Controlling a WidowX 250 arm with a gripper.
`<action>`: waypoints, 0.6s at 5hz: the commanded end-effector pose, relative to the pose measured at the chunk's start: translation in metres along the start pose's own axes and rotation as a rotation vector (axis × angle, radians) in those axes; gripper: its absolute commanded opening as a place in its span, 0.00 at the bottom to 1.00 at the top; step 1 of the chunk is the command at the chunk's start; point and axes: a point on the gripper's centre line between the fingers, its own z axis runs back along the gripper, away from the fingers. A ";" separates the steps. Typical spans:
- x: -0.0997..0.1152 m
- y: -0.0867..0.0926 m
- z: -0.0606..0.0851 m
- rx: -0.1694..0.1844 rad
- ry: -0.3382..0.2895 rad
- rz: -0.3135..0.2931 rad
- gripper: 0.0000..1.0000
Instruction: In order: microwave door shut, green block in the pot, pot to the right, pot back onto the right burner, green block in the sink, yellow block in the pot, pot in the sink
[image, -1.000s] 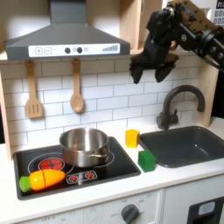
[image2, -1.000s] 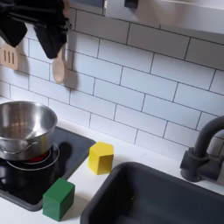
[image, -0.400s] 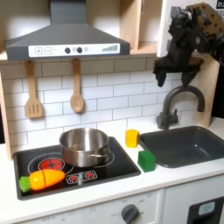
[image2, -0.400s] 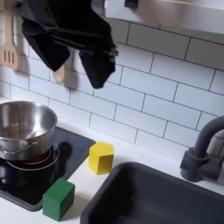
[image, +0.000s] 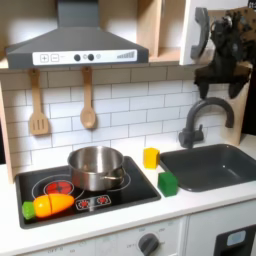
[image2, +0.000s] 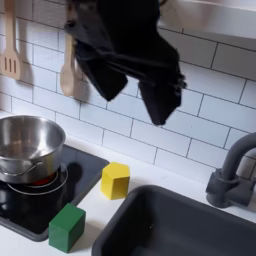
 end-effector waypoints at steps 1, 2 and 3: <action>0.014 -0.021 -0.015 -0.062 0.001 -0.061 1.00; 0.021 -0.023 -0.019 -0.074 -0.006 -0.069 1.00; 0.031 -0.020 -0.021 -0.073 -0.025 -0.061 1.00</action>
